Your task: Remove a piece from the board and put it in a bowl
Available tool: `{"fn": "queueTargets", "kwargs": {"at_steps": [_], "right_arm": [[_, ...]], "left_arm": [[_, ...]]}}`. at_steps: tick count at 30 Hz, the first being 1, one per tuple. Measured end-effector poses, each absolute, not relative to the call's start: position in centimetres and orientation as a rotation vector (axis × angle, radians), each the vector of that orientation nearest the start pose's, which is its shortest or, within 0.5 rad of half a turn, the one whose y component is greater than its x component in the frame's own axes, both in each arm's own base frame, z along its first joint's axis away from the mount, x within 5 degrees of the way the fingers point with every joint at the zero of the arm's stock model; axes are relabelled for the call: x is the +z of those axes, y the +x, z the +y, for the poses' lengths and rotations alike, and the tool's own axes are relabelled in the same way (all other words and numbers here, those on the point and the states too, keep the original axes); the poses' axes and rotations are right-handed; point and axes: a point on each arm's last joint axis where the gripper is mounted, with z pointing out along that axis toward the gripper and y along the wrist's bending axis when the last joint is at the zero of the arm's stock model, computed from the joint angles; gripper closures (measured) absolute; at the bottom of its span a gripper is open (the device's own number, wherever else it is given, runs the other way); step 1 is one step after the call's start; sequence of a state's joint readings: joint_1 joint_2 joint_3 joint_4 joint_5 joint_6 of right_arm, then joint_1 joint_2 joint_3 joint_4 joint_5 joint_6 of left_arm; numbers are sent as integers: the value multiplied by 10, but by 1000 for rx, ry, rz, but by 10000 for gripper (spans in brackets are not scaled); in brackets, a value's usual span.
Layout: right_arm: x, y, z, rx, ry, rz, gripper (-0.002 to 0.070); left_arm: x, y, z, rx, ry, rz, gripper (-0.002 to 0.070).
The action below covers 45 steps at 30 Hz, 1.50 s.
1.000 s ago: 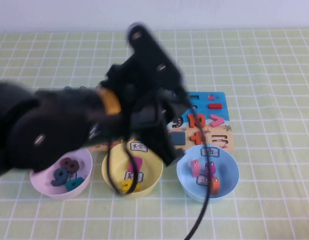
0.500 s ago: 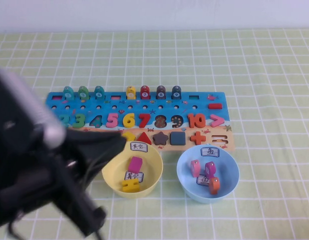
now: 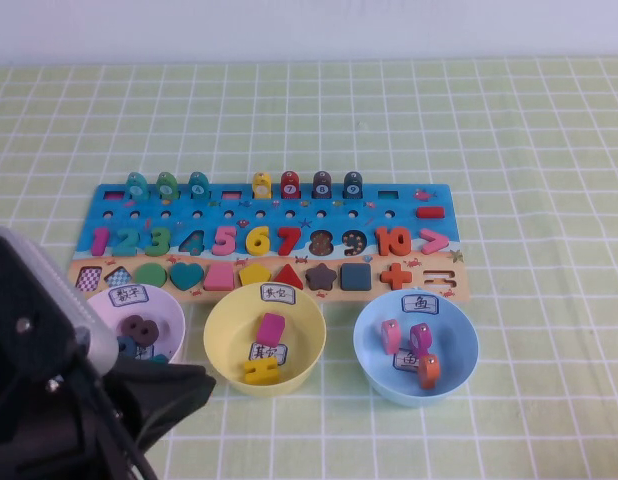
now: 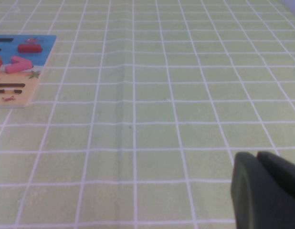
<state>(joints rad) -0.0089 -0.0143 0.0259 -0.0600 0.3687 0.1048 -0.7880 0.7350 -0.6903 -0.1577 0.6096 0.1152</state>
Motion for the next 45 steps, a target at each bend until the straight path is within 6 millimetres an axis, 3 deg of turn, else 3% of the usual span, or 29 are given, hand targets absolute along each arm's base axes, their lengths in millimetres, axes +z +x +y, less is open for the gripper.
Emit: {"fn": "queueTargets", "kwargs": {"at_steps": [5, 9, 14, 19, 25, 31, 45], "right_arm": [[172, 53, -2, 7, 69, 1862, 694], [172, 53, -2, 7, 69, 1862, 694], [172, 53, -2, 7, 69, 1862, 694], [172, 53, -2, 7, 69, 1862, 694], [172, 53, -2, 7, 69, 1862, 694], [172, 53, -2, 7, 69, 1862, 694], [172, 53, -2, 7, 69, 1862, 692]], "left_arm": [[310, 99, -102, -491, 828, 1972, 677], [284, 98, -93, -497, 729, 1816, 677], [238, 88, -68, -484, 562, 1634, 677], [211, 75, -43, -400, 427, 1582, 677], [206, 62, -25, -300, 307, 1552, 677], [195, 54, -16, -217, 238, 1637, 677], [176, 53, -4, -52, 89, 1827, 677]]}}
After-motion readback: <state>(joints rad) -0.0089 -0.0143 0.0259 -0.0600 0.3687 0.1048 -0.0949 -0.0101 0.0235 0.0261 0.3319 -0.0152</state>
